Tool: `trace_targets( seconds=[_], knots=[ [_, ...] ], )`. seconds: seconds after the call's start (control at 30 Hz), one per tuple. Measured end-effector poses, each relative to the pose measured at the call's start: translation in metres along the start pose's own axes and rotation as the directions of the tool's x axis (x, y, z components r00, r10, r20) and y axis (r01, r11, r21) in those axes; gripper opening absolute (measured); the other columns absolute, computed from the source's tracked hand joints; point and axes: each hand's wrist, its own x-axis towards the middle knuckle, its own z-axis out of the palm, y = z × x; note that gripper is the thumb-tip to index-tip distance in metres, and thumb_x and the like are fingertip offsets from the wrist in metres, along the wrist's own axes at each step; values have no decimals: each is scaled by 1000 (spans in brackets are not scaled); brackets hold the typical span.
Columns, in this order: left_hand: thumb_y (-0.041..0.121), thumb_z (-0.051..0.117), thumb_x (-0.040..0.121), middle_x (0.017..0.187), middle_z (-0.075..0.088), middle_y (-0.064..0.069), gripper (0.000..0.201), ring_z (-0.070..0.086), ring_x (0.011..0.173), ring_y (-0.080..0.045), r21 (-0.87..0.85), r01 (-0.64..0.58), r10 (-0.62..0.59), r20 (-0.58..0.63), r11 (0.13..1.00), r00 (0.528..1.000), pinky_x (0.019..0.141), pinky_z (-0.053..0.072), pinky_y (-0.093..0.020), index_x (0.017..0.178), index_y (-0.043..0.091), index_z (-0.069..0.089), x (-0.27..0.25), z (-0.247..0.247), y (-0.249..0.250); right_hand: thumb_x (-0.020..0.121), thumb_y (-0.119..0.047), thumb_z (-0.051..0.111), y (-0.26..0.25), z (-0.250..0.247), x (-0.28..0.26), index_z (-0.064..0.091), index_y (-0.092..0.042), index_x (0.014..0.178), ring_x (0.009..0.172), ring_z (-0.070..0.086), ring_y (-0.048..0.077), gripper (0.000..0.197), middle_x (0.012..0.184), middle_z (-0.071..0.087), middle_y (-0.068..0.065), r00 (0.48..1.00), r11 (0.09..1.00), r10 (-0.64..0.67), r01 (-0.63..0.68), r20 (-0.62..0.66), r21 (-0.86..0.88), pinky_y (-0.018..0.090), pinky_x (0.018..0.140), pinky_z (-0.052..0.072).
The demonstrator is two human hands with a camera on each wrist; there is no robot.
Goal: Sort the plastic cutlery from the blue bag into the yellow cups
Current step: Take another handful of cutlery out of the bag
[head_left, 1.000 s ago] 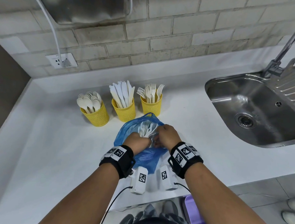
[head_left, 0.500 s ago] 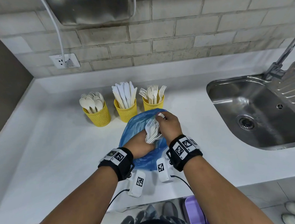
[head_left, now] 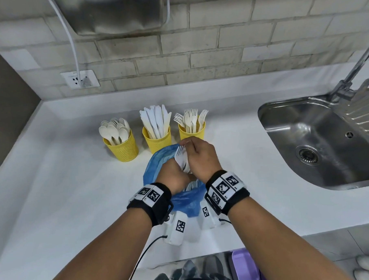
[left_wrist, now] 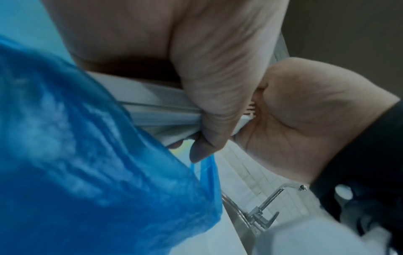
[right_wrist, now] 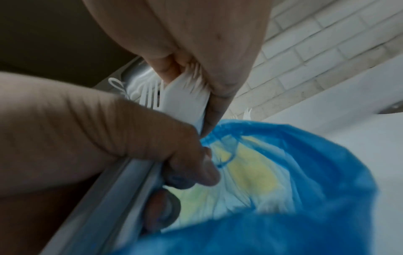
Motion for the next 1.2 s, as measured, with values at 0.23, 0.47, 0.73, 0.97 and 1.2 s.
trace_targets(
  seconds=[0.23, 0.47, 0.73, 0.97, 1.2],
  knots=[
    [7, 78, 86, 98, 73, 15, 35, 67, 86, 2, -197, -183, 166, -98, 963, 981, 77, 52, -14, 109, 30, 66, 1, -34, 17, 87, -34, 53, -8, -24, 4, 73, -31, 95, 104, 69, 29, 21, 106, 74, 5, 996, 888, 70, -38, -52, 459, 51, 97, 54],
    [5, 71, 93, 104, 75, -1, 23, 70, 101, -14, -465, -316, 301, -109, 827, 948, 91, 56, -29, 115, 12, 67, -6, -63, 51, 78, -21, 70, 0, -13, -15, 47, -28, 141, 120, 64, 19, 68, 130, 65, 4, 910, 915, -73, -101, 408, 390, 47, 102, 54],
    [9, 71, 94, 103, 74, 6, 20, 70, 103, -22, -351, -448, 468, -31, 822, 883, 98, 54, -42, 111, 21, 69, -16, -67, 67, 69, -4, 62, -32, -11, -3, 57, -8, 99, 48, 46, 16, 32, 57, 53, 0, 883, 880, -48, -184, 468, 437, 23, 45, 35],
    [4, 88, 77, 117, 74, -7, 48, 70, 114, -19, -355, -493, 448, -206, 794, 870, 106, 53, -43, 120, 4, 66, -19, -61, 70, 90, -20, 64, -44, -12, 4, 67, -25, 108, 93, 64, -5, 19, 98, 68, -10, 936, 939, -284, 227, 208, 259, 23, 89, 53],
    [10, 84, 84, 115, 76, -7, 29, 70, 113, -19, -276, -532, 471, -259, 801, 844, 104, 53, -43, 111, 3, 75, -11, -57, 77, 92, -6, 65, -48, -5, 18, 64, -32, 87, 91, 68, 17, 27, 89, 67, -5, 970, 924, -243, 223, 25, 311, 44, 89, 58]
  ],
)
